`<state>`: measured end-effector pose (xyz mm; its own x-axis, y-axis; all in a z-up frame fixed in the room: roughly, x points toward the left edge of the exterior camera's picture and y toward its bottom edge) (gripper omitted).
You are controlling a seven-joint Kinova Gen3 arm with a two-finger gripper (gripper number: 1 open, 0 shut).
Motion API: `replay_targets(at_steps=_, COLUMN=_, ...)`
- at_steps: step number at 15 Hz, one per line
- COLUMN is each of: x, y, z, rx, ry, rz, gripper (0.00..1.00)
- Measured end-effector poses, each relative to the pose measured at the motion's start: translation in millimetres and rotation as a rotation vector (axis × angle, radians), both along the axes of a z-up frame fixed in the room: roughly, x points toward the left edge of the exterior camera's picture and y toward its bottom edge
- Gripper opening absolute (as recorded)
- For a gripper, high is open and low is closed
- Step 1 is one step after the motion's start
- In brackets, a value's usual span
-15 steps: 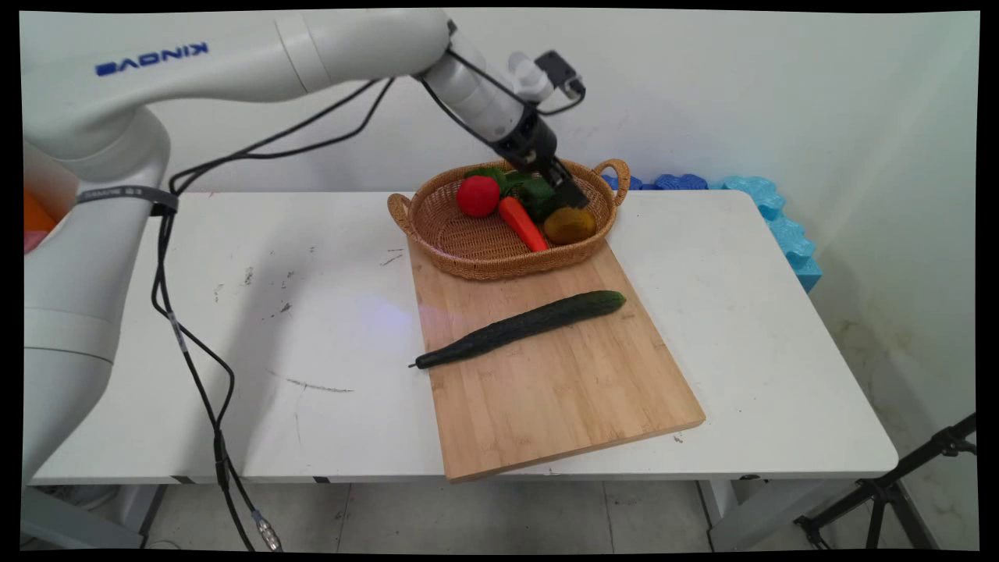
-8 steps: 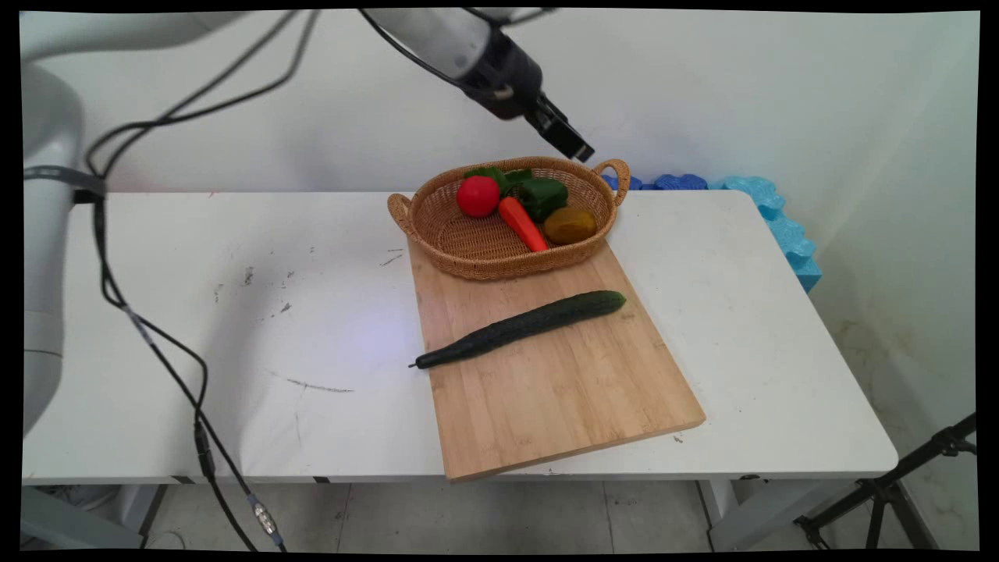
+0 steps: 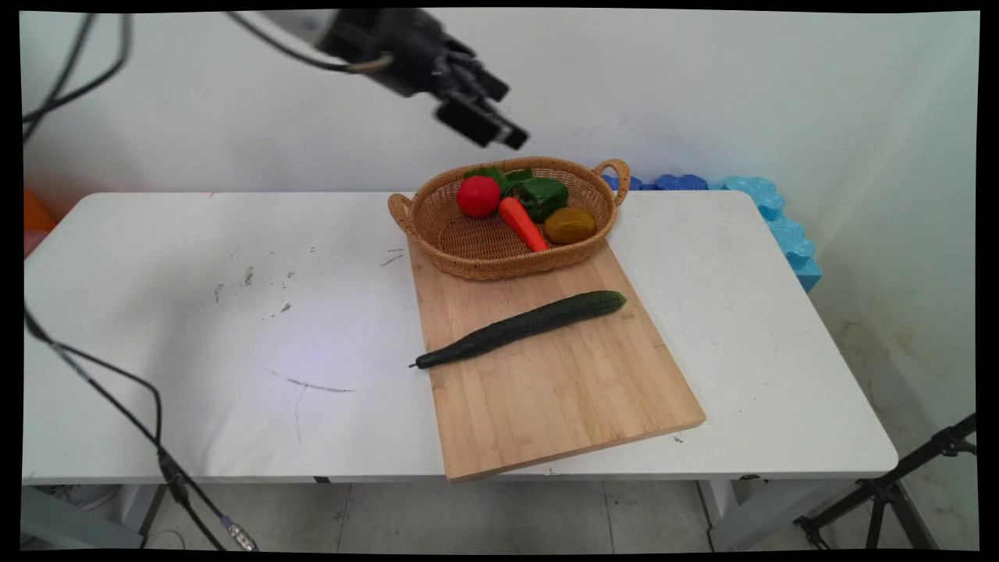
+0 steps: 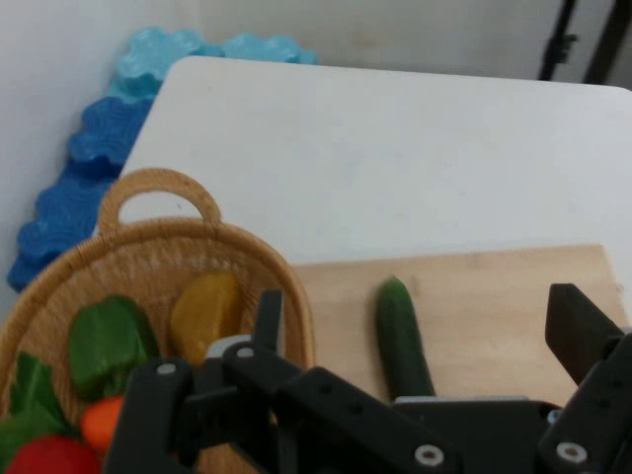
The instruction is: Pick up the cucumber from the cutting board
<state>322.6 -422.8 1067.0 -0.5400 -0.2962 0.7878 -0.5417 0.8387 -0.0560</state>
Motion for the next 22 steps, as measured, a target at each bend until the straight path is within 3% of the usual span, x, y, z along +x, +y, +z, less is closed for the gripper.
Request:
replay_targets(at_steps=3, x=38.1, y=38.7, z=1.4, rx=-0.002, ry=0.019, rz=-0.031, gripper=1.00)
replay_targets(at_steps=11, x=101.7, y=99.3, z=-11.4, rx=-0.004, ry=0.044, rz=-0.106, gripper=1.00)
replay_targets(at_steps=22, x=141.3, y=132.7, z=-29.1, rx=-0.013, ry=0.054, rz=-0.149, gripper=1.00)
